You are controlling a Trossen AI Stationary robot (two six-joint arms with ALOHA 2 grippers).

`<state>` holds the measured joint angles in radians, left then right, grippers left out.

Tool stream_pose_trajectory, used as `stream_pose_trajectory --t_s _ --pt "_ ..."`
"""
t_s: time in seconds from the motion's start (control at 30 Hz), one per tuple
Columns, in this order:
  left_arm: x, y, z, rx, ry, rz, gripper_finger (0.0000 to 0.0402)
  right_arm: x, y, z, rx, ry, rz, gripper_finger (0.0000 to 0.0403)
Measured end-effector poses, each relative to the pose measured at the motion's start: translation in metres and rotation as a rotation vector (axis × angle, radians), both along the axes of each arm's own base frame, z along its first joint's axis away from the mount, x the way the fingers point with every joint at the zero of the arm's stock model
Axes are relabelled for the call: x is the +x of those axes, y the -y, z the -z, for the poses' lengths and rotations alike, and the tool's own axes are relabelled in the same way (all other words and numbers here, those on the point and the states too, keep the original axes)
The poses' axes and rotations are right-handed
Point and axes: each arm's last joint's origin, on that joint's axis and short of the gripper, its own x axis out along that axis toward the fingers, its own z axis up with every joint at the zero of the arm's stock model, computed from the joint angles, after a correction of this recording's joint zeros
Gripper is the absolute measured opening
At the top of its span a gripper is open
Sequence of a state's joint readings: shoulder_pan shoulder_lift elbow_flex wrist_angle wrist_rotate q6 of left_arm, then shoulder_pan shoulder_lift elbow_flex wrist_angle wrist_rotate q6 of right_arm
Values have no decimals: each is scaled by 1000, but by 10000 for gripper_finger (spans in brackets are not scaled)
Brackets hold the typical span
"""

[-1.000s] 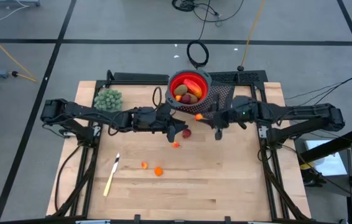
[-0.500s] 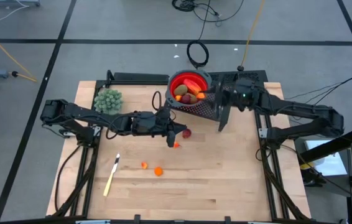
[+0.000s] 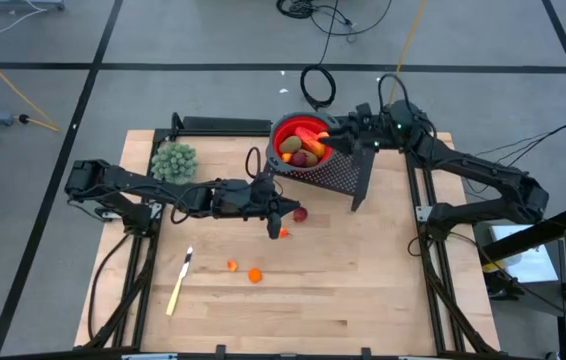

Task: Pick & Place Fruit
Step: Put the pear into the red strainer bowl on the shelf

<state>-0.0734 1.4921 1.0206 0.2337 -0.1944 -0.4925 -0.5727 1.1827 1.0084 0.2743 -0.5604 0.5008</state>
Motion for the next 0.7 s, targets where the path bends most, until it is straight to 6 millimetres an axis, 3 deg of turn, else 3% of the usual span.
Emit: stream_pose_trajectory --t_s 0.13,0.37,0.57,0.7 --pt "0 0 1 30 -12 7 9 2 9 -2 217 54 -139 114" --pt "-1 -1 3 48 -42 11 7 13 18 -5 383 161 -277 114" --pt "-2 -1 7 58 -78 14 2 25 26 9 401 138 -264 114" --pt "-3 -1 9 80 -111 30 6 29 30 17 277 124 -242 114"
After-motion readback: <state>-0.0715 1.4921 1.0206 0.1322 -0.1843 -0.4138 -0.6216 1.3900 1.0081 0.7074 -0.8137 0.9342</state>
